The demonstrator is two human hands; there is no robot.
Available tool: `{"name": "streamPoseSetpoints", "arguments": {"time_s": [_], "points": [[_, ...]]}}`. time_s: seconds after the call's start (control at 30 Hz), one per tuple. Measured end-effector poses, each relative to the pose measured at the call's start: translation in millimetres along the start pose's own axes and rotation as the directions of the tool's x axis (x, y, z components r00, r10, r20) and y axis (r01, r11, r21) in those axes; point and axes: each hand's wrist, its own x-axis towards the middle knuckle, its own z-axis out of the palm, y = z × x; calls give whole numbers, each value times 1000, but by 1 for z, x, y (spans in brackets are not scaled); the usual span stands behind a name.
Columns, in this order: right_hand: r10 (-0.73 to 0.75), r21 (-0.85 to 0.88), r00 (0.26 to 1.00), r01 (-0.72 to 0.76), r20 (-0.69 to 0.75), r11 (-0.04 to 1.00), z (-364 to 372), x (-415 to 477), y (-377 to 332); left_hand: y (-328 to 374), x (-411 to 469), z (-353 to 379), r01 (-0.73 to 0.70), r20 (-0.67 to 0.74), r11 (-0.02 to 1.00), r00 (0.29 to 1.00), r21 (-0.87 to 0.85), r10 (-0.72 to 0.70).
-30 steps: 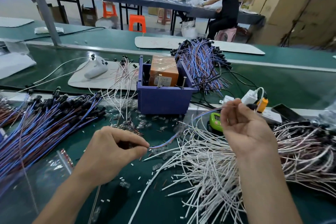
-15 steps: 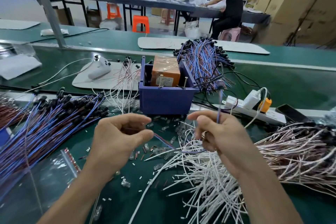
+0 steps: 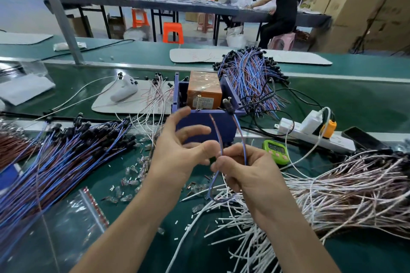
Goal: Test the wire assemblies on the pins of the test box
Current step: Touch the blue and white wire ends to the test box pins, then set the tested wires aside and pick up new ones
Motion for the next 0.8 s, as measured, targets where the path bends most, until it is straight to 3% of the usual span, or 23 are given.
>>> {"name": "streamPoseSetpoints", "arguments": {"time_s": [0.17,0.3,0.53,0.67,0.8], "points": [[-77,57,997,78,-29,995,3,-2,0,-16,-8,2,115,97,992,989,-54,-109],[-105,-18,994,105,-22,994,3,-4,2,-19,-7,2,142,107,987,985,-70,-134],[-58,57,978,70,-201,996,-4,-3,3,-18,-8,6,175,-64,980,981,-95,-182],[-1,302,964,84,-266,949,-13,1,-12,-15,0,1,75,-214,997,974,9,-71],[-33,325,931,160,-362,932,-24,10,-22,-12,14,0,32,-288,979,957,203,29]]}}
